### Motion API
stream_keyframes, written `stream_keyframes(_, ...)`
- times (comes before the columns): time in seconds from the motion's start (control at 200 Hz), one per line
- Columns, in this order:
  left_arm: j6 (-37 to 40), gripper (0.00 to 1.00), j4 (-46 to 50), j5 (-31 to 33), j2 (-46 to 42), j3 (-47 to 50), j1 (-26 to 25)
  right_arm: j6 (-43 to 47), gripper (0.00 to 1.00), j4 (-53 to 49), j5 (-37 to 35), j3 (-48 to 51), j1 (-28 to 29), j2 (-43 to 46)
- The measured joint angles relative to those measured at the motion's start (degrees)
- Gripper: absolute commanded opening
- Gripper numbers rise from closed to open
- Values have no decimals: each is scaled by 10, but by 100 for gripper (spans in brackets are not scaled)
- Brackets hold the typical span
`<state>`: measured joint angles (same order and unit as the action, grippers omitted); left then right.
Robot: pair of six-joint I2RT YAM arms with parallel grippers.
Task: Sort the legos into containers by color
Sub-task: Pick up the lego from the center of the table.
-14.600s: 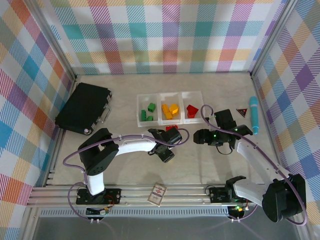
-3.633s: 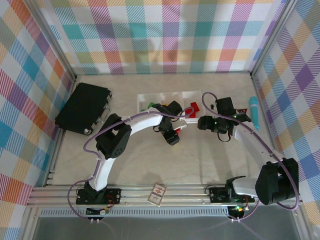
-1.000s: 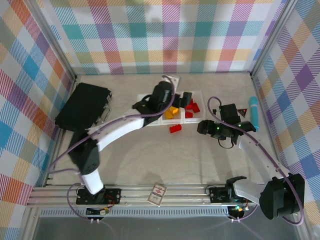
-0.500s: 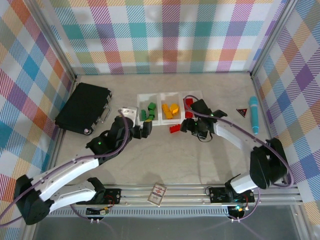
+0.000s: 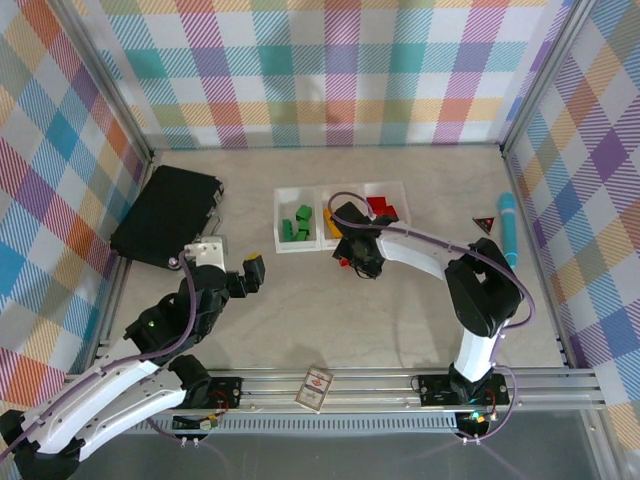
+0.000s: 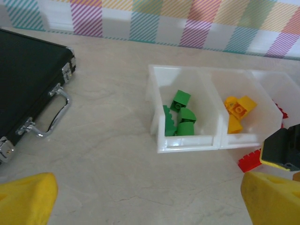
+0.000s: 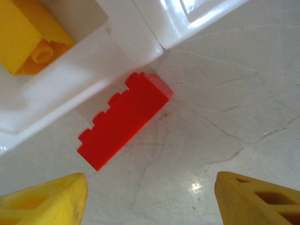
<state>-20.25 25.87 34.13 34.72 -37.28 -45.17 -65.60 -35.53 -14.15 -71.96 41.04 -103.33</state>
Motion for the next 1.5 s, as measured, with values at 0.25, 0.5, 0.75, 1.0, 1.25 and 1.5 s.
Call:
stream_keyframes(0.25,-1,100,26,3,-20,5,0,-53,70,7,-36,-37,7,-38)
stream_keyframes(0.5,-1,100,28,16,-28,11,0,-78,66,20,-44,-47,11,-82)
stream_keyframes(0.75,-1,100,30,15,-28,12,0,-92,56,26,-57,-47,14,-86)
stream_keyframes(1.0,-4,100,30,13,-25,15,0,-96,43,35,-71,-44,14,-86)
stream_keyframes(1.25,-21,100,43,6,-10,15,0,-98,34,38,-81,-27,14,-86)
stream_keyframes(1.5,-39,100,59,9,-11,15,0,-96,21,45,-93,-12,14,-74)
